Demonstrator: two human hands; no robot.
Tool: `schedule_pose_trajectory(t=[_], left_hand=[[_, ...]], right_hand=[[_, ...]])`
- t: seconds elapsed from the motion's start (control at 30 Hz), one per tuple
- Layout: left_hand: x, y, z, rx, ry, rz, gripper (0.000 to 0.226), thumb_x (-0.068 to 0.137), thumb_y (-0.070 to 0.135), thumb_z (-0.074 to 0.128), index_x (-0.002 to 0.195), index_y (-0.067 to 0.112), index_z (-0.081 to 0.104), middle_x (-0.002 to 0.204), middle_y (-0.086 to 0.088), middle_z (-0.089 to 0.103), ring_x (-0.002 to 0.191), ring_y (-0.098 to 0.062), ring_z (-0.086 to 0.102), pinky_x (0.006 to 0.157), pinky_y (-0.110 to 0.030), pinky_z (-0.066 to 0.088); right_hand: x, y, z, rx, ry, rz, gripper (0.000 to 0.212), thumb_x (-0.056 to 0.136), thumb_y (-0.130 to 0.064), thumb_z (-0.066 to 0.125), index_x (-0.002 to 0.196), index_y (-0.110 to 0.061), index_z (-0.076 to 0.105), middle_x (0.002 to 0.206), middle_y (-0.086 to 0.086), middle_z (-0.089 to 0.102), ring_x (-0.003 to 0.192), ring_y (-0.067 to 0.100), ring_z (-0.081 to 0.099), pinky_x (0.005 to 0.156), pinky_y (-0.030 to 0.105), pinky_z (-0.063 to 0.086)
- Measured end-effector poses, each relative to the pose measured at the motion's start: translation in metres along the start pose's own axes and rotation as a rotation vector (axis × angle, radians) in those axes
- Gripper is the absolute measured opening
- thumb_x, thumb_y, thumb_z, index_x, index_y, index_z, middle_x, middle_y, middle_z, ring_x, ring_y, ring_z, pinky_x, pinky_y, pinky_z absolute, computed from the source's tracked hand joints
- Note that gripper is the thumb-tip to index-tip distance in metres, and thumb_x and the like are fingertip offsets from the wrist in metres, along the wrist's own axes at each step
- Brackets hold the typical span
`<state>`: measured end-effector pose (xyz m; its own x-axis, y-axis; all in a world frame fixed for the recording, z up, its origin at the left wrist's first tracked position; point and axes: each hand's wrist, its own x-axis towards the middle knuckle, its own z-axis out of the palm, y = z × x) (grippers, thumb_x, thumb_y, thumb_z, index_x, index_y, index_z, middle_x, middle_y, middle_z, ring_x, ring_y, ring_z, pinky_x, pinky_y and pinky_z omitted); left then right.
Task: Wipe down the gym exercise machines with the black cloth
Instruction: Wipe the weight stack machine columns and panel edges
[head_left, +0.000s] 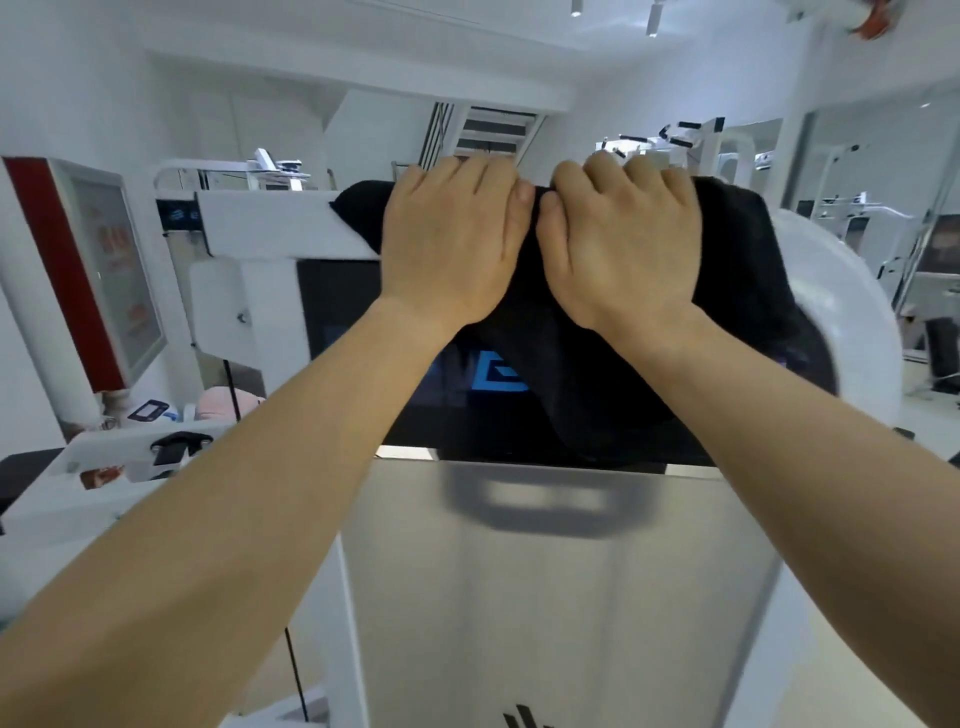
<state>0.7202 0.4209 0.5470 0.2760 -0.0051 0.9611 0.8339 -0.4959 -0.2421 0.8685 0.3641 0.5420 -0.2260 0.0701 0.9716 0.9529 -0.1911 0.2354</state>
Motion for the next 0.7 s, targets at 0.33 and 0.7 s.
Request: schedule_pose_trajectory(t=[0.33, 0.7], left_hand=[[-0.038, -0.148, -0.019, -0.021, 0.018, 0.006, 0.039, 0.106, 0.029, 0.03, 0.092, 0.013, 0.063, 0.086, -0.005, 0.067, 0.078, -0.028, 0.058, 0.071, -0.038, 0.036], [-0.026, -0.119, -0.022, 0.013, 0.004, 0.001, 0.041, 0.105, 0.03, 0.033, 0.087, 0.012, 0.065, 0.077, -0.007, 0.067, 0.066, -0.031, 0.059, 0.061, -0.032, 0.022]], right_hand=[[0.045, -0.149, 0.026, 0.094, -0.053, -0.02, 0.04, 0.1, -0.036, 0.036, 0.084, -0.013, 0.065, 0.077, 0.007, 0.066, 0.068, 0.033, 0.058, 0.068, 0.04, 0.035], [0.033, -0.11, 0.019, 0.1, -0.043, -0.036, 0.037, 0.1, -0.037, 0.039, 0.085, -0.015, 0.065, 0.076, 0.004, 0.065, 0.069, 0.03, 0.058, 0.07, 0.04, 0.037]])
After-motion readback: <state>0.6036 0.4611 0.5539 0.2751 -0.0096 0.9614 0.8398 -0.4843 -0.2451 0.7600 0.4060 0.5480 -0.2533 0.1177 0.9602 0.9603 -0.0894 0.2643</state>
